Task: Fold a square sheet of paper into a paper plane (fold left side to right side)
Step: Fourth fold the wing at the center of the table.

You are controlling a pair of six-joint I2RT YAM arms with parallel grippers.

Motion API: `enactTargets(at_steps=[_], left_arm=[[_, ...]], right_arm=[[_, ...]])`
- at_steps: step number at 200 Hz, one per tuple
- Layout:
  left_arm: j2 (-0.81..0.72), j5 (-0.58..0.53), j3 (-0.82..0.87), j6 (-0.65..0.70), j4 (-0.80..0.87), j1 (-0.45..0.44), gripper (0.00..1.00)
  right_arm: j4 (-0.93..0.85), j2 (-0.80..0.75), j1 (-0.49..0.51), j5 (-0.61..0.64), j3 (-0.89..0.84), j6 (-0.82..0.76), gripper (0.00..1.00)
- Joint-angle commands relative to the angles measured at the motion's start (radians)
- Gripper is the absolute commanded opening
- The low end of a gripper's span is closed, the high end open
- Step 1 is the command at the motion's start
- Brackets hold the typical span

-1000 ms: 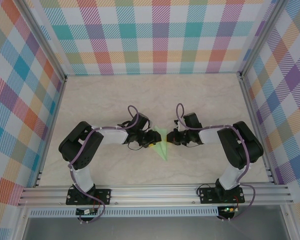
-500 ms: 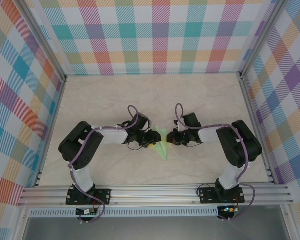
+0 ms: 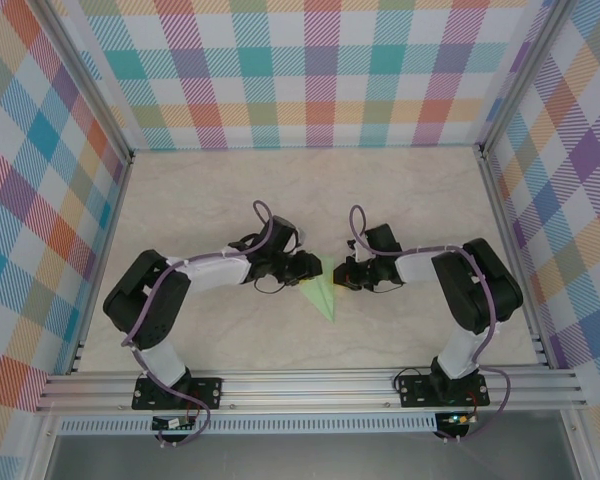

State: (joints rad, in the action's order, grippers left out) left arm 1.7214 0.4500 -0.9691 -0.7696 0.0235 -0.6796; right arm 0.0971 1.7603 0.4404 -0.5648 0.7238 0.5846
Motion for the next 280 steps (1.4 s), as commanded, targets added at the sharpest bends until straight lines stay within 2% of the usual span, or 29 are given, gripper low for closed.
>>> enactTargets(at_steps=[1, 58, 183, 238, 258, 280], left_arm=[[0.033, 0.037, -0.046, 0.023, -0.004, -0.009, 0.26], [0.162, 0.082, -0.112, 0.024, -0.065, -0.008, 0.23], [0.260, 0.025, -0.055, -0.010, -0.022, -0.008, 0.20], [0.237, 0.007, -0.015, -0.020, -0.023, -0.009, 0.20], [0.236, 0.008, -0.015, -0.022, -0.025, -0.009, 0.20], [0.232, 0.005, -0.014, -0.019, -0.024, -0.008, 0.20]], right_arm=[[-0.052, 0.064, 0.019, 0.059, -0.006, -0.039, 0.06], [-0.077, 0.063, 0.027, 0.072, 0.004, -0.054, 0.06], [-0.083, 0.046, 0.027, 0.065, 0.027, -0.057, 0.10], [-0.220, -0.192, 0.027, 0.153, 0.057, -0.094, 0.29], [-0.276, -0.267, 0.035, 0.154, 0.035, -0.110, 0.30], [-0.249, -0.314, 0.071, 0.054, -0.016, -0.081, 0.28]])
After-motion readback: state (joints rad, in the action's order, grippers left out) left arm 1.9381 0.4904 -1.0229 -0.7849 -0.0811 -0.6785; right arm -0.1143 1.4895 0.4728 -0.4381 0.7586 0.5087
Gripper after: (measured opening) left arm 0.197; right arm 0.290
